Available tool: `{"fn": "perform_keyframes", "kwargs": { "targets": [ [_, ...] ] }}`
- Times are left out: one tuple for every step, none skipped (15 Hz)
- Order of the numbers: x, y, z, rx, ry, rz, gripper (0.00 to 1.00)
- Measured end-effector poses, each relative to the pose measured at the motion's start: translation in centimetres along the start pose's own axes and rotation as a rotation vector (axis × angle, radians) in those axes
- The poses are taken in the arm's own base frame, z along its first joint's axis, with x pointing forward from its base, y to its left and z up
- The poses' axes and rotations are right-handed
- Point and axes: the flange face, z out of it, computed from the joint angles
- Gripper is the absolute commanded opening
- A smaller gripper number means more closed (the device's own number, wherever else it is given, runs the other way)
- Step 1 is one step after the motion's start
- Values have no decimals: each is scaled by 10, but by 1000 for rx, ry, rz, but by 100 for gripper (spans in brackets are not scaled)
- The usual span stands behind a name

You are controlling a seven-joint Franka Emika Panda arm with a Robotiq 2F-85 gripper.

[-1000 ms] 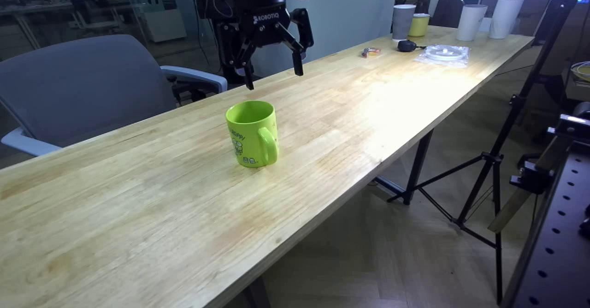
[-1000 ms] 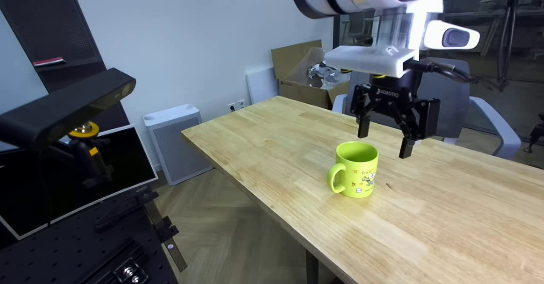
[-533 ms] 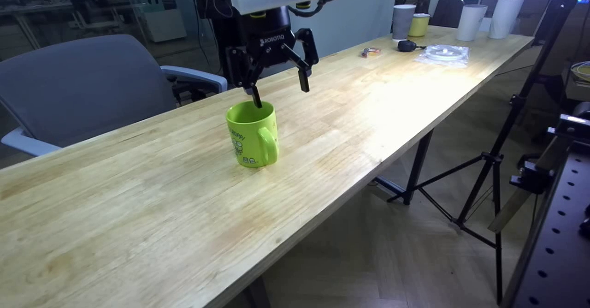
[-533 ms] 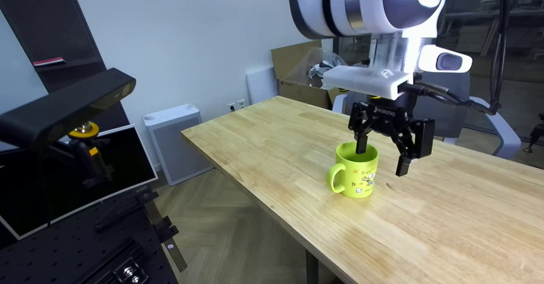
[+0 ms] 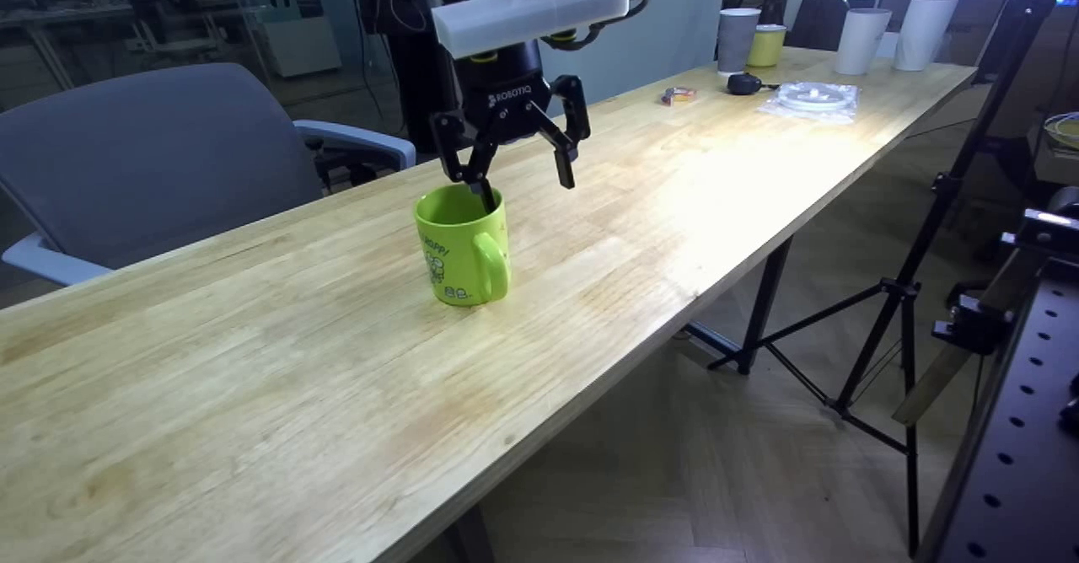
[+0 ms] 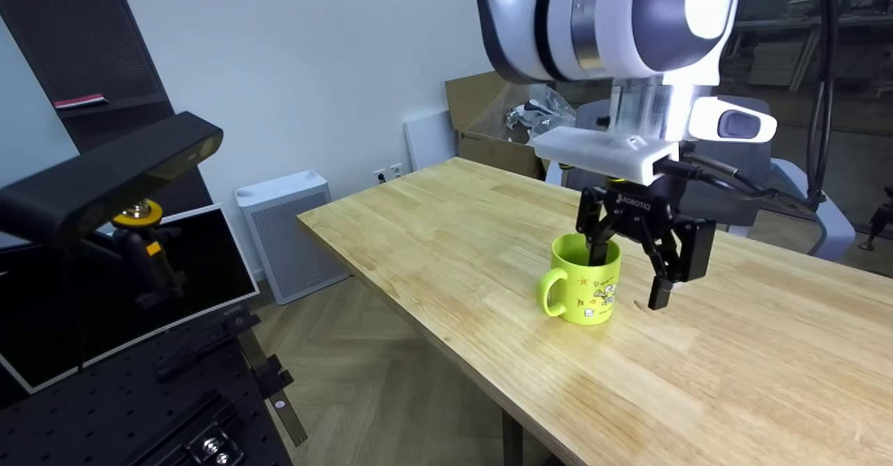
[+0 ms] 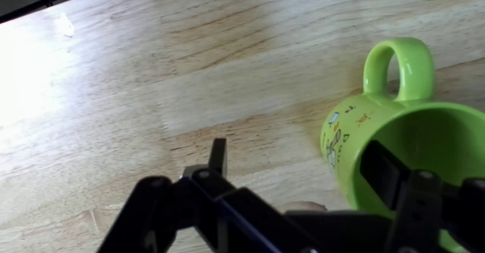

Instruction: Move the green cup to the right

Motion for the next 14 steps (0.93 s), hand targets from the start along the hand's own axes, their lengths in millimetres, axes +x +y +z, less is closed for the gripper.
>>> {"fn": "perform_keyframes", "kwargs": {
  "targets": [
    [1, 0, 0, 0, 0, 1, 51],
    [2, -1, 0, 1, 2, 2, 45],
    [2, -1, -1, 1, 4, 3, 38],
    [3, -1, -2, 2, 6, 3, 31],
    [3, -1, -2, 2, 6, 5, 25],
    [4, -1, -2, 2, 7, 7, 17],
    [4, 0, -2, 1, 7, 10, 11],
    [4, 1, -2, 1, 7, 14, 5],
    [5, 3, -3, 1, 8, 20, 1],
    [6, 6, -4, 1, 7, 28, 0],
    [7, 9, -5, 2, 7, 38, 1],
    [9, 12, -8, 9, 6, 52, 3],
    [11, 16, -12, 11, 6, 62, 1],
    [13, 19, -15, 14, 7, 70, 2]
  ]
}}
